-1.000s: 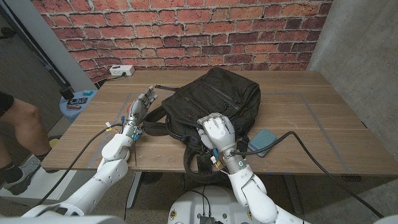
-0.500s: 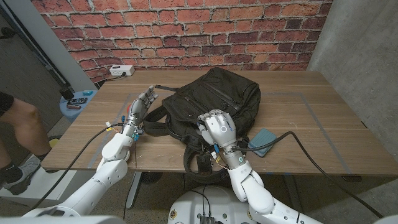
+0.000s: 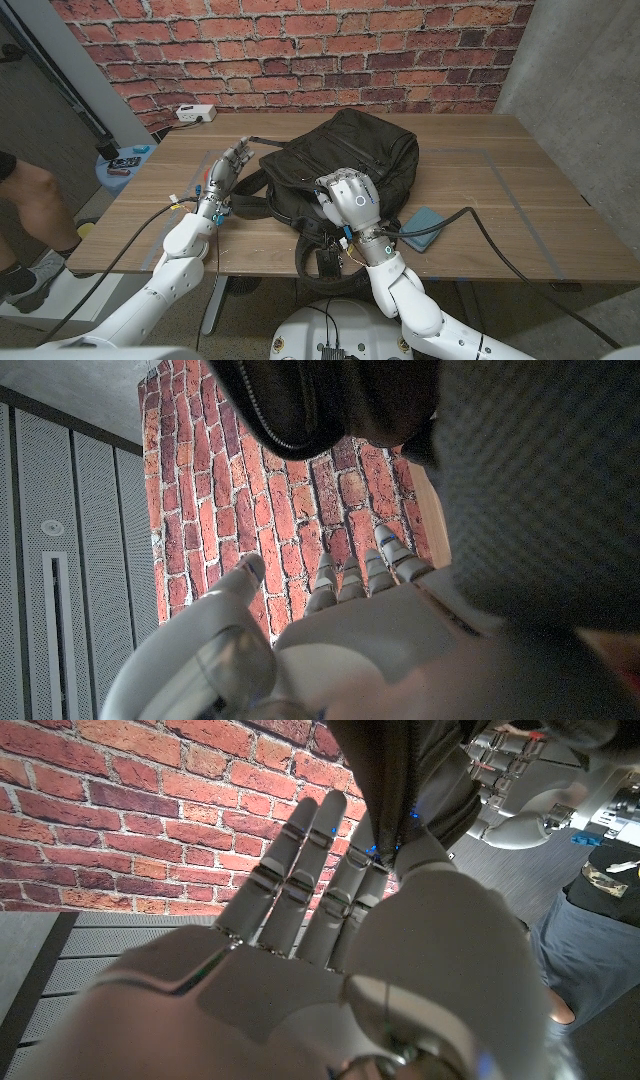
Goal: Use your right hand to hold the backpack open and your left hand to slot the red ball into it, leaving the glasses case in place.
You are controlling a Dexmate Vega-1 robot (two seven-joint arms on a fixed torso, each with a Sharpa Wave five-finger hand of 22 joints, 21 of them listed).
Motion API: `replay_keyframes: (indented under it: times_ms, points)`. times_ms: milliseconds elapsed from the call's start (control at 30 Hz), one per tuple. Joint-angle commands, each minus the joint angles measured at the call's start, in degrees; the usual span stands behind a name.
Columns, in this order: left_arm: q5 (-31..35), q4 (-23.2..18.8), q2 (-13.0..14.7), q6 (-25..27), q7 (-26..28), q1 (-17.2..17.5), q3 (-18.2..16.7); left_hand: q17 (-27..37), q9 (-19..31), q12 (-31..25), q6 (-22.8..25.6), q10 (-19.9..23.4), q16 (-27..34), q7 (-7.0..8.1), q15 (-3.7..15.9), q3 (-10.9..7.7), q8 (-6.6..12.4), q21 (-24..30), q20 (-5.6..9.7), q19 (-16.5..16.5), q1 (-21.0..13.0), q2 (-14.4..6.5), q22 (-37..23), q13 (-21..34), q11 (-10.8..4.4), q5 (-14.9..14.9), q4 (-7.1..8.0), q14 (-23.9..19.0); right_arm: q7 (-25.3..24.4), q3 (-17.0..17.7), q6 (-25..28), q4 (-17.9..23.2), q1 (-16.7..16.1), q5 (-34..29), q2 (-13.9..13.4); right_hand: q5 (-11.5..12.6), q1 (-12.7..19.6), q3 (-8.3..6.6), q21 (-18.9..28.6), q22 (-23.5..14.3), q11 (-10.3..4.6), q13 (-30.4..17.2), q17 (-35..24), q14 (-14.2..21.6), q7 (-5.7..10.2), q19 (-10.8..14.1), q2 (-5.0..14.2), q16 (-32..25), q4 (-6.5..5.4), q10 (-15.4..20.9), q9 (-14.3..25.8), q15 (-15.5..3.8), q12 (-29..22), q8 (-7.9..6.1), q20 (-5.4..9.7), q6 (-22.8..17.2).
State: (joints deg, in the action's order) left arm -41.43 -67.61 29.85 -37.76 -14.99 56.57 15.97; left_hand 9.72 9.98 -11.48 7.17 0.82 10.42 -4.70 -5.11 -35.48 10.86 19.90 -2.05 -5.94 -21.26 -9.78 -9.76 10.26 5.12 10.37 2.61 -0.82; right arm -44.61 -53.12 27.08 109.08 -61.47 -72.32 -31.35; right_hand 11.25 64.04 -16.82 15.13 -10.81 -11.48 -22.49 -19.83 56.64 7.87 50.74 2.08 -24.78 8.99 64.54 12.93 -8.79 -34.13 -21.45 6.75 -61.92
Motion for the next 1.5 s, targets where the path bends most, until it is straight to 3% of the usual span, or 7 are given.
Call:
replay_keyframes:
  times_ms: [33, 333, 600, 733, 967, 1167, 1500]
  points:
    - [0.8, -5.49, 2.43, 2.97, 1.82, 1.0, 0.1, 0.11, 0.33, -0.12, 0.53, 0.47, -0.07, -0.07, -0.15, -0.58, -0.05, -0.19, -0.05, -0.39, 0.37, -0.17, -0.09, 0.3, 0.35, -0.05, -0.12, -0.33, 0.47, 1.26, -1.8, 2.21, 0.35, 1.32, -0.34, 0.38, 0.52, 0.3, 0.34, -0.19, -0.04, -0.44, -0.37, 0.66, 0.47, 0.08, 0.07, 0.13, -0.04, 0.1, 0.18, -5.02, -0.35, -0.41, 3.75, -0.74]
    - [1.4, -9.17, 4.04, 4.76, 4.14, 2.52, -0.5, 0.01, 0.33, -0.28, 1.28, 0.98, -0.09, 0.05, -0.08, -0.7, 0.16, -0.39, -0.15, -0.57, 0.14, -0.04, -0.09, 0.31, 0.4, -0.07, -0.5, -0.45, 1.44, 3.14, -3.62, 3.01, 0.46, 5.17, -0.13, 0.52, 0.86, 0.63, 0.31, -0.23, -0.06, -0.74, -0.68, 0.79, 0.47, -0.21, 0.14, 0.31, -0.13, -0.09, 0.23, -5.03, -0.4, -0.26, 3.9, -0.51]
    - [2.13, -15.02, 6.92, 7.54, 6.68, 5.05, -1.51, -0.08, 0.33, -0.38, 1.56, 1.36, -0.12, -0.05, -0.16, -0.78, 0.17, -0.58, -0.25, -0.71, -0.19, 0.08, -0.09, 0.31, 0.38, -0.11, -1.03, -0.52, 2.29, 5.16, -4.84, 4.29, 0.31, 8.67, -0.22, 0.65, 1.3, 1.07, 0.28, -0.29, -0.01, -1.26, -1.09, 0.74, 0.54, -0.61, 0.23, 0.62, -0.24, -0.48, 0.32, -5.03, -0.49, -0.06, 4.03, -0.22]
    - [3.45, -17.79, 8.54, 9.0, 8.95, 6.58, -2.21, -0.13, 0.32, -0.6, 2.11, 2.14, -0.03, -0.08, -0.16, -0.96, 0.25, -0.74, -0.59, -1.1, -0.75, 0.08, -0.09, 0.32, 0.48, -0.18, -1.79, -0.89, 2.77, 5.63, -4.93, 4.53, 0.32, 9.1, -0.24, 0.71, 1.53, 1.26, 0.28, -0.32, -0.03, -1.5, -1.29, 0.71, 0.62, -0.76, 0.33, 0.78, -0.29, -0.58, 0.36, -5.03, -0.55, 0.01, 4.08, -0.15]
    - [4.99, -21.68, 10.31, 9.75, 12.36, 9.44, -4.12, -0.11, 0.33, -1.19, 5.23, 4.89, 0.39, -0.92, -0.35, -2.29, 0.72, -1.12, -1.87, -3.06, -3.56, -0.61, -0.18, 0.36, 0.45, 0.27, -5.05, -3.32, 4.24, 6.54, -5.5, 5.21, 0.71, 10.32, -0.38, 0.79, 1.84, 1.59, 0.4, -0.35, -0.04, -1.51, -1.64, 0.74, 0.47, -0.71, 0.46, 0.96, -0.37, -0.63, 0.42, -5.04, -0.47, 0.06, 3.98, -0.18]
    - [6.77, -23.71, 12.1, 11.24, 14.38, 11.08, -5.19, -0.05, 0.38, -1.53, 6.86, 6.52, 0.57, -1.08, -0.04, -2.99, 0.88, -1.29, -2.21, -3.94, -4.98, -0.78, -0.27, 0.44, 0.13, 0.71, -6.53, -4.54, 4.77, 7.36, -5.82, 5.27, 0.96, 11.5, -0.27, 0.84, 2.09, 1.93, 0.44, -0.37, -0.02, -1.69, -1.94, 0.62, 0.53, -0.88, 0.6, 1.26, -0.48, -0.82, 0.47, -5.04, -0.45, 0.21, 3.99, -0.01]
    - [9.9, -27.52, 15.44, 14.07, 17.29, 13.6, -7.29, 0.21, 0.51, -1.9, 9.39, 8.21, 1.03, -1.64, -0.01, -2.78, 1.3, -1.36, -2.75, -5.01, -5.56, -0.87, -0.42, 0.63, -0.29, 0.72, -7.07, -6.42, 4.77, 8.43, -6.52, 5.05, 1.4, 13.58, 0.07, 0.88, 2.36, 2.47, 0.45, -0.38, -0.01, -1.76, -2.4, 0.52, 0.57, -1.21, 0.73, 1.66, -0.62, -0.95, 0.53, -5.04, -0.35, 0.3, 4.04, -0.07]
